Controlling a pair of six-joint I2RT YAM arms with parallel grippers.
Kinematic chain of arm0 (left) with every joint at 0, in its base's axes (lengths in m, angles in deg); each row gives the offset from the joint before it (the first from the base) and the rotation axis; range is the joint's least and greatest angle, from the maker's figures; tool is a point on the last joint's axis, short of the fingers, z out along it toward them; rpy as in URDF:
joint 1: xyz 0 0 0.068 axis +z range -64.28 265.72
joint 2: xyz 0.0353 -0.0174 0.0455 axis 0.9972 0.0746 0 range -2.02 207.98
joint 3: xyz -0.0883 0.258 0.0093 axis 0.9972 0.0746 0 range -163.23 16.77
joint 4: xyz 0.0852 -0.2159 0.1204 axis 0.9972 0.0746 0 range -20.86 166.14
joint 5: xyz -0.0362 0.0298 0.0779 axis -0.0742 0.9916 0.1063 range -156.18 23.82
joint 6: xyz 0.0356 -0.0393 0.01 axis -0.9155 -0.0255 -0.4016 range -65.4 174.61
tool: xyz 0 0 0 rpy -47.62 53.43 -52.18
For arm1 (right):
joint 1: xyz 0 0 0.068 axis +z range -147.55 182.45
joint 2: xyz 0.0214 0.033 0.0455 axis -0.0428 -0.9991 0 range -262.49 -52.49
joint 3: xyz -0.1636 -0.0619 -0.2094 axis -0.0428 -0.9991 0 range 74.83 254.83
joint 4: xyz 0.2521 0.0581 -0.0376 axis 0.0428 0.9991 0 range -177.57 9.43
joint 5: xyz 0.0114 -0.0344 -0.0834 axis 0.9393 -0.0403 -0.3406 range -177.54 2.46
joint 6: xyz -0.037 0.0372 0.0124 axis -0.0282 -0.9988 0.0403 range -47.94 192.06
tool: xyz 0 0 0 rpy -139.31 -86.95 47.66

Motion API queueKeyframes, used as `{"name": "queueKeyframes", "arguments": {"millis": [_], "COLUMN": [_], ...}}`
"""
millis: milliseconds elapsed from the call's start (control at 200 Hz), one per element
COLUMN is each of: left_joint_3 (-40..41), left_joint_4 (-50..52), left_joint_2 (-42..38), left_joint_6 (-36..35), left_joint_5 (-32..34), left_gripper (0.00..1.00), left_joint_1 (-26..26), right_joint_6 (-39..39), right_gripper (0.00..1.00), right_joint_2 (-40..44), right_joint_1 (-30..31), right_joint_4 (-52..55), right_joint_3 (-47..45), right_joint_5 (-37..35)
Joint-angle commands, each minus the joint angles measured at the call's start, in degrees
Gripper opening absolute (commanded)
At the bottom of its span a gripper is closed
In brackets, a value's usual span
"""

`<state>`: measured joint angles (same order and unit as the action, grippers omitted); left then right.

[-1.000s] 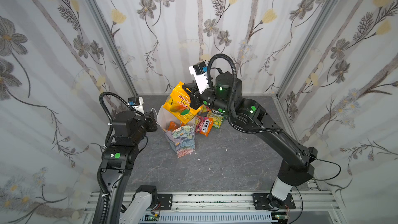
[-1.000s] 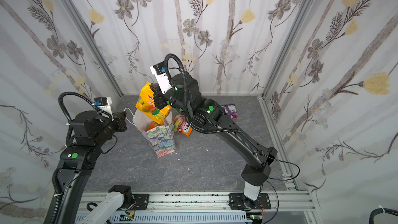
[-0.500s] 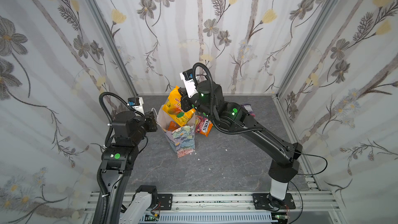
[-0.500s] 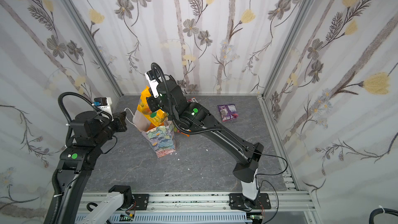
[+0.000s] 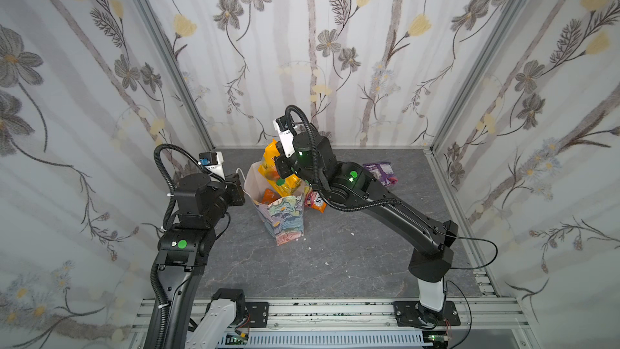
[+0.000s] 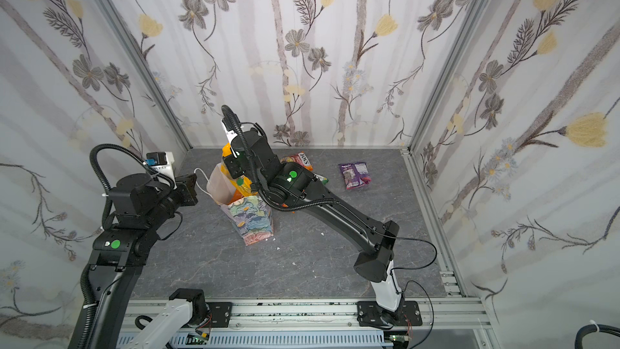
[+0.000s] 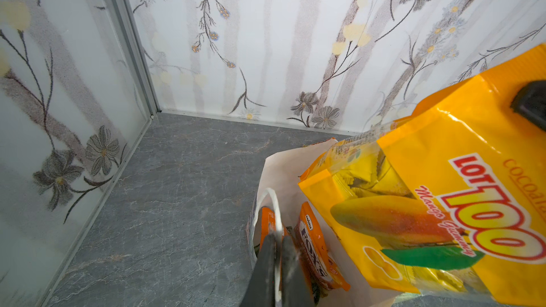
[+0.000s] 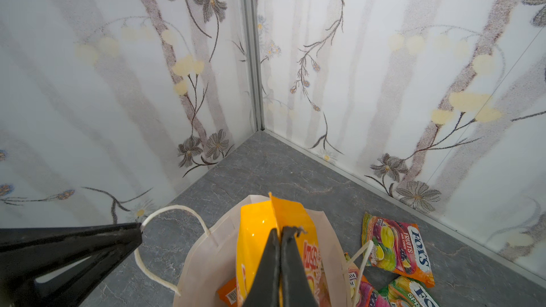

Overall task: Place the snacks into the paper bag
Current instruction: Place the snack in the paper bag.

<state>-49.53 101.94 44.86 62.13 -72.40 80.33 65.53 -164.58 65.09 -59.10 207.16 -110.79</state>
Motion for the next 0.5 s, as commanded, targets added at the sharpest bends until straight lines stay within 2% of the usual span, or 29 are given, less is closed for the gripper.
{"name": "queueKeyframes", "arguments": {"millis": [0,350,495], "left_joint_3": [0.1,0.0,0.0], "left_joint_4": [-1.6,-1.6,-1.6], "left_joint_2": [-0.1,0.5,0.6], "left_joint_6": [-0.1,0.0,0.0], "left_joint_5": [-0.2,-0.7,-1.0], "left_gripper": [0.07,0.07,0.07], "left_joint_1": [-0.1,-0.2,-0.2], "right_joint_6": [-1.2,-2.3,-1.9], "right_gripper": [0.00,0.00,0.00], "right_joint_2": [0.3,-4.8,-6.6], "right_joint_1": [0.5,2.6,2.9], "right_joint_4": [-1.2,6.1,6.3], "right_joint_3": [0.9,6.0,6.7], "right_joint_5": [-2.7,-17.6,-21.2]}}
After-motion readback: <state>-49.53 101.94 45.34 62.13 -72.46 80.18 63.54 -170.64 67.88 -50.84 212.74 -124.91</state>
